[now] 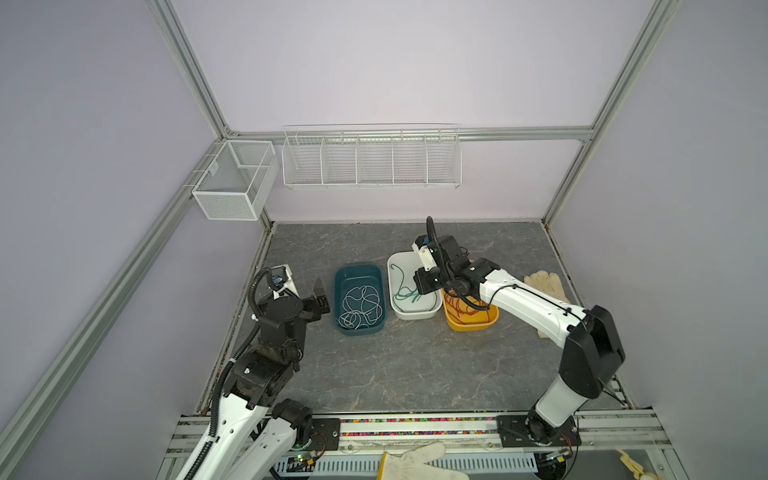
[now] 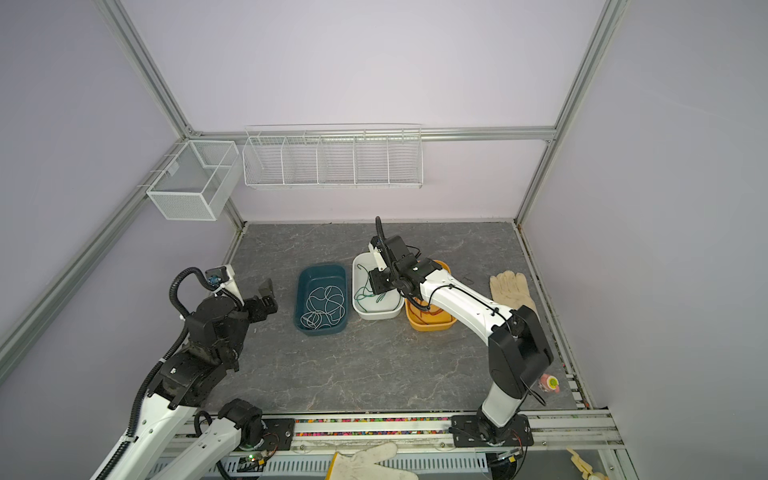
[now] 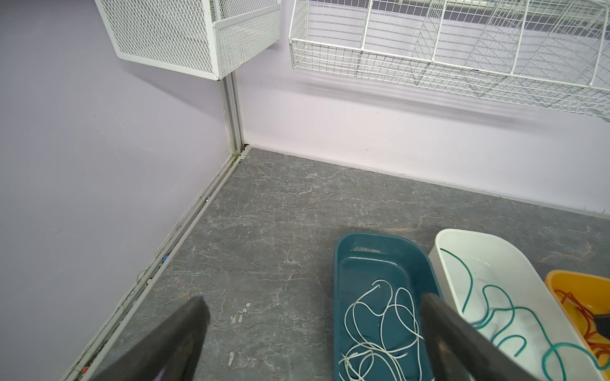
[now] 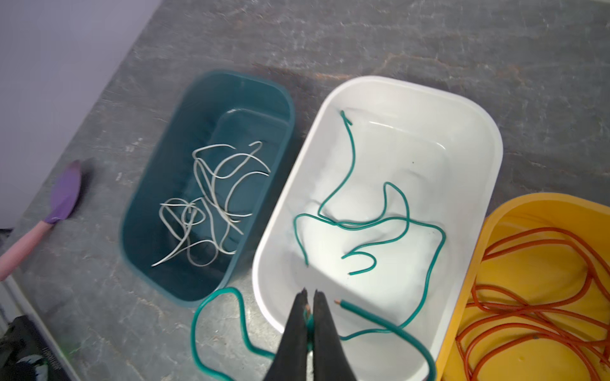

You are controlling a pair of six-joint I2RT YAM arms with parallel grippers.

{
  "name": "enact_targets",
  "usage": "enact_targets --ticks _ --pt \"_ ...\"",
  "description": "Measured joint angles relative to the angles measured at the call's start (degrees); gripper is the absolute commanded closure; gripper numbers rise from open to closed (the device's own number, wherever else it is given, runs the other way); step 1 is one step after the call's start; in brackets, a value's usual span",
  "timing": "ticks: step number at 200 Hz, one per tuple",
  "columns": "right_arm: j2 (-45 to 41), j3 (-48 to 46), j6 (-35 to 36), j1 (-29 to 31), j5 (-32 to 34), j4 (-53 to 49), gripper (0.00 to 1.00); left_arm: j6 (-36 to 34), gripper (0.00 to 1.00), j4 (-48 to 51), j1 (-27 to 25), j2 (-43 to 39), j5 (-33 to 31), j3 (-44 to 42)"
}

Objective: Untangle the cables

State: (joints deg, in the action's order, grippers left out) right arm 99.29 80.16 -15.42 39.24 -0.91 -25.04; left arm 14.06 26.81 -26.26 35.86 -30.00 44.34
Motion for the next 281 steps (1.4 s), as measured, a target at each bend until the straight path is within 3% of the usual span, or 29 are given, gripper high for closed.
enact_targets --ticks 118,152,173,232,251,256,265,281 --pt "11.43 5.49 -0.44 -2.14 -0.02 -0.63 0.85 -0.2 0.01 0.02 0.0 0.96 0.0 -0.24" --pt "11.32 5.62 -0.61 -2.25 -0.2 -0.96 0.68 -0.37 0.01 0.02 0.0 1.03 0.02 -0.24" --pt "10.58 5.62 -0.5 -2.29 -0.26 -1.55 0.52 -0.37 0.01 0.02 0.0 1.2 0.02 -0.24" --pt "-4.07 3.15 0.96 -2.32 1.51 -2.67 0.3 -0.35 0.01 -0.02 0.0 1.27 0.31 -0.7" --pt "-10.38 1.73 1.88 -2.36 3.1 -2.91 0.11 -0.31 0.01 -0.44 -0.02 1.51 0.87 -1.36" --pt "-12.13 1.16 1.84 -2.38 3.74 -3.13 0.01 -0.26 0.01 -0.52 -0.04 1.62 0.94 -1.53" --pt "-15.34 -0.2 2.91 -2.38 5.27 -3.48 0.11 -0.09 0.01 -0.74 -0.04 1.92 1.05 -1.86" --pt "-20.87 -3.21 3.74 -2.45 8.24 -4.07 0.11 0.31 0.01 -1.27 -0.04 2.6 1.16 -2.58"
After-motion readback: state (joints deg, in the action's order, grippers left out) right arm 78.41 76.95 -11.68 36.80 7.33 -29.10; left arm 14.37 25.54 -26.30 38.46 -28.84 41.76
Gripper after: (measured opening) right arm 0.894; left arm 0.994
